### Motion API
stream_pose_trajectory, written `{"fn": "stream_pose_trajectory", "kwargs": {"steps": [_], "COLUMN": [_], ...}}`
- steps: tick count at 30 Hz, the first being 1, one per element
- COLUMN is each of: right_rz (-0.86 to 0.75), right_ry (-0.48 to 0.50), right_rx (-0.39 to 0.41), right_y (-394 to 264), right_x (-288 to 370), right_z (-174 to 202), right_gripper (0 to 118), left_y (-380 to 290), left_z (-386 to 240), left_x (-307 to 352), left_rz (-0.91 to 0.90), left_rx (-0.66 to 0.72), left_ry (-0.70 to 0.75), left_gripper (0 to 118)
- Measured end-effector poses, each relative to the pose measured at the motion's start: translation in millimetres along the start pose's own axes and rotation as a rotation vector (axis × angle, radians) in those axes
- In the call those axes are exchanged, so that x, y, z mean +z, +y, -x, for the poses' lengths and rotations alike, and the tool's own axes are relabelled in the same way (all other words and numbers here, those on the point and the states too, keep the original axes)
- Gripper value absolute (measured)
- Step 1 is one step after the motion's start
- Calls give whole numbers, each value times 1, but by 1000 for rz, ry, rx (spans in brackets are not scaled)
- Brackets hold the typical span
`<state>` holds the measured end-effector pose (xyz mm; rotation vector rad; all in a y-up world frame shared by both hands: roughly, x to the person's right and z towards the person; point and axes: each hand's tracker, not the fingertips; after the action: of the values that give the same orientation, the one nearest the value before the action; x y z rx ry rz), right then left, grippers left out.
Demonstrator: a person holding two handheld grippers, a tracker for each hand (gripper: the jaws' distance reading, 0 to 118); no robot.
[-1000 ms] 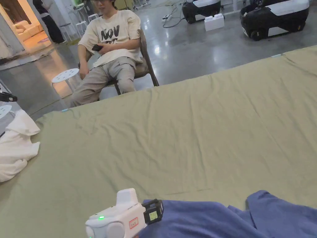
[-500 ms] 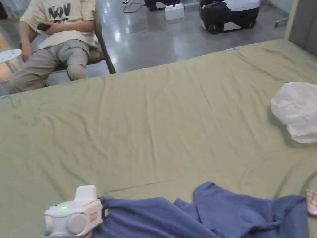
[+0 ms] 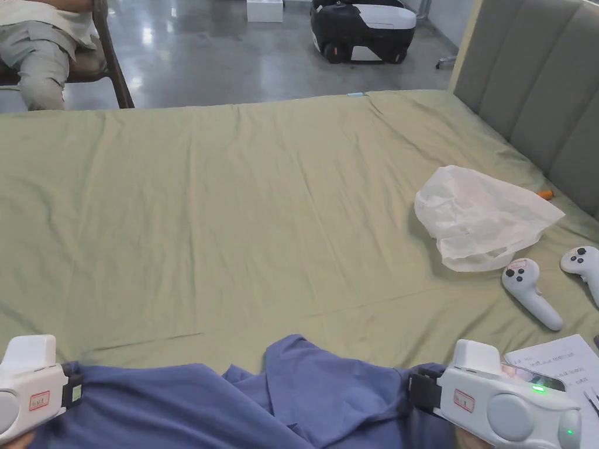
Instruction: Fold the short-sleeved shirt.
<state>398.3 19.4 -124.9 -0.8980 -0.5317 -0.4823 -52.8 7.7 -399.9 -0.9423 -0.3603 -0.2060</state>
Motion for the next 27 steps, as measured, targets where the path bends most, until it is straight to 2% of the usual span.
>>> {"fn": "stream_pose_trajectory", "kwargs": {"steps": [2,3,4,5,7,10,13,16,20,23,27], "right_rz": [-25,-33,-18,-16,-44,-160,-273,-381,-531,-619,-735], "right_ry": [1,44,76,56,85,120,147,183,237,309,309], "right_rx": [-43,-81,-117,-115,-87,17,110,151,170,155,228], "right_y": [-1,-1,-1,1,0,4,13,29,57,83,121], "right_x": [-3,-2,-3,-1,10,47,97,148,205,242,284], "right_z": [-3,-5,-8,-9,-11,-9,-4,5,18,35,67], "right_gripper": [20,10,10,9,8,8,8,8,8,8,8], "left_y": [-1,-2,-1,2,5,1,-4,-5,4,24,55], "left_z": [-8,-9,-10,-12,-10,2,16,37,60,78,90], "left_x": [8,9,10,11,20,76,154,229,315,366,415], "left_rz": [-4,-5,-3,0,4,-246,-400,-518,-656,-753,-867], "left_rx": [1,1,0,0,1,14,55,126,112,176,134], "left_ry": [-1,-1,0,2,-3,-93,-147,-186,-173,-193,-80], "left_gripper": [0,0,0,0,0,0,0,0,0,0,0]}}
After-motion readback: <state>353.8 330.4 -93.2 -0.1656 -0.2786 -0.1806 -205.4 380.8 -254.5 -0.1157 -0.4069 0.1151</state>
